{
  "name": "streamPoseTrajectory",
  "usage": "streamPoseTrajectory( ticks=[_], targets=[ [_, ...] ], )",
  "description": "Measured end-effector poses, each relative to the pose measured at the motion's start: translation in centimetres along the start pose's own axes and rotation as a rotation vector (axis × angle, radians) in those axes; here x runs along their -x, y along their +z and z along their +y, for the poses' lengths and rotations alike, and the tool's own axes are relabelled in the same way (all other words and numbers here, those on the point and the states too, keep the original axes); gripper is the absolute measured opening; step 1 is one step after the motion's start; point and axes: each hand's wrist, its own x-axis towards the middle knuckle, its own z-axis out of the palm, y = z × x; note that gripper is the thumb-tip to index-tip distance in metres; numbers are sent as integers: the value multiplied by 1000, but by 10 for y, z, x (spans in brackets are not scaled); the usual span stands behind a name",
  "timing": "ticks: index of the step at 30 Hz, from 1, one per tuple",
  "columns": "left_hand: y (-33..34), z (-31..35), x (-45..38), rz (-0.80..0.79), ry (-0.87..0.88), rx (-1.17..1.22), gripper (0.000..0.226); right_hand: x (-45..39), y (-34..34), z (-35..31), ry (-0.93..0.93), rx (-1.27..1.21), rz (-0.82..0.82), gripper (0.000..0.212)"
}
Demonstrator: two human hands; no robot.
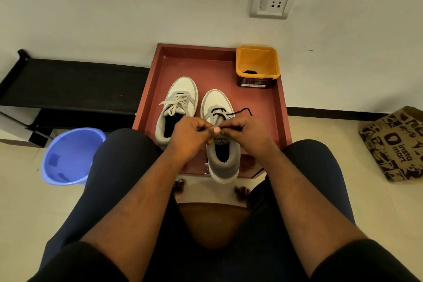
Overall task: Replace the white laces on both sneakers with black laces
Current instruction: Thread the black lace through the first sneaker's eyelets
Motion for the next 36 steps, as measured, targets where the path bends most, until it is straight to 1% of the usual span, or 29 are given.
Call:
streamPoseTrajectory(
  ticks=[1,3,6,7,8,10,12,14,15,17,18,21,23,27,30,32,36],
  targets=[
    [-1,0,0,18,-11,30,8,-1,-3,0,45,-60,43,21],
    [-3,0,-1,35,-32,43,8,-3,-12,3,85,-48,67,22],
    [-2,0,0,-2,-46,4,12,0,-13,-1,-18,107,-67,39],
    [0,0,0,-23,-45,-8,13,1,-9,-3,-50,122,-91,38],
    [1,1,0,-37,-46,-11,16,1,-5,-3,-65,125,-86,31],
    [3,0,-2,-12,-48,8,24,0,-2,-4,-77,47,-33,17],
    [4,-3,-5,84,-21,6,30,-4,-5,1,-13,-71,43,15],
    [7,-6,-8,164,19,-94,30,-6,-10,10,74,-123,136,17],
    [10,-6,-9,154,17,-155,35,-7,-11,14,105,-146,170,17],
    [17,-8,-15,59,-27,-223,55,-8,-9,20,149,-181,206,16],
    [21,-8,-18,15,-41,-235,57,-10,-6,22,167,-172,213,16],
    [25,-10,-28,-28,-50,-249,47,-14,4,27,200,-95,228,16],
    [23,-11,-30,-68,-66,-208,45,-15,8,28,197,2,233,17],
    [22,-16,-28,-162,-97,-39,45,-15,14,27,137,269,122,21],
    [26,-15,-27,-119,-180,111,45,-16,18,27,126,420,86,30],
    [28,-14,-27,-90,-231,196,44,-15,20,27,124,430,94,29],
    [29,-16,-26,-85,-300,328,43,-13,23,25,143,332,139,28]
  ],
)
